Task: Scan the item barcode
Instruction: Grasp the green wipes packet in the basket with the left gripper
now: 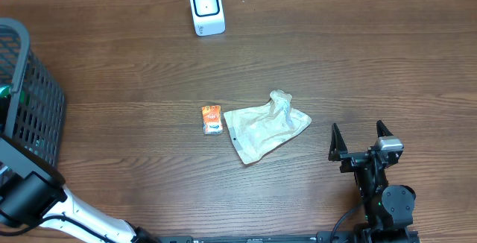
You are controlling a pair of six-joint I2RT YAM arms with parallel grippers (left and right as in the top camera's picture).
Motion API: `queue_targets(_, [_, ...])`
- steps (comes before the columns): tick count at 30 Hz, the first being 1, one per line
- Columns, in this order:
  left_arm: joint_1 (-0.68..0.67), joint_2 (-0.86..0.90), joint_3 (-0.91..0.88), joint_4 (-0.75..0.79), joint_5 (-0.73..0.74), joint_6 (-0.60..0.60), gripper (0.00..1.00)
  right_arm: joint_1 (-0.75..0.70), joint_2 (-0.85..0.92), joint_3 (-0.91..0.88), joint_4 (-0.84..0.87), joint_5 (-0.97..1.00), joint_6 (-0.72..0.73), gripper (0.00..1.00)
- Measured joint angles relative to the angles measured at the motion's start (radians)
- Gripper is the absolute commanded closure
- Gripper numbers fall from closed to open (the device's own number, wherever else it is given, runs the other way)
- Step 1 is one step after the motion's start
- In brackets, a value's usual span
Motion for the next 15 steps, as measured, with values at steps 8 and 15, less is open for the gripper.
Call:
queue_targets(8, [0.000, 0.026, 0.171, -0.148, 0.026, -0.023, 0.96, 0.000, 0.000, 0.000, 0.000, 0.000, 0.000, 0.00])
queue_targets(15, [0.000, 0.026, 0.293, -0.213, 0.029, -0.027, 0.96, 0.000, 0.000, 0.000, 0.000, 0.000, 0.000, 0.00])
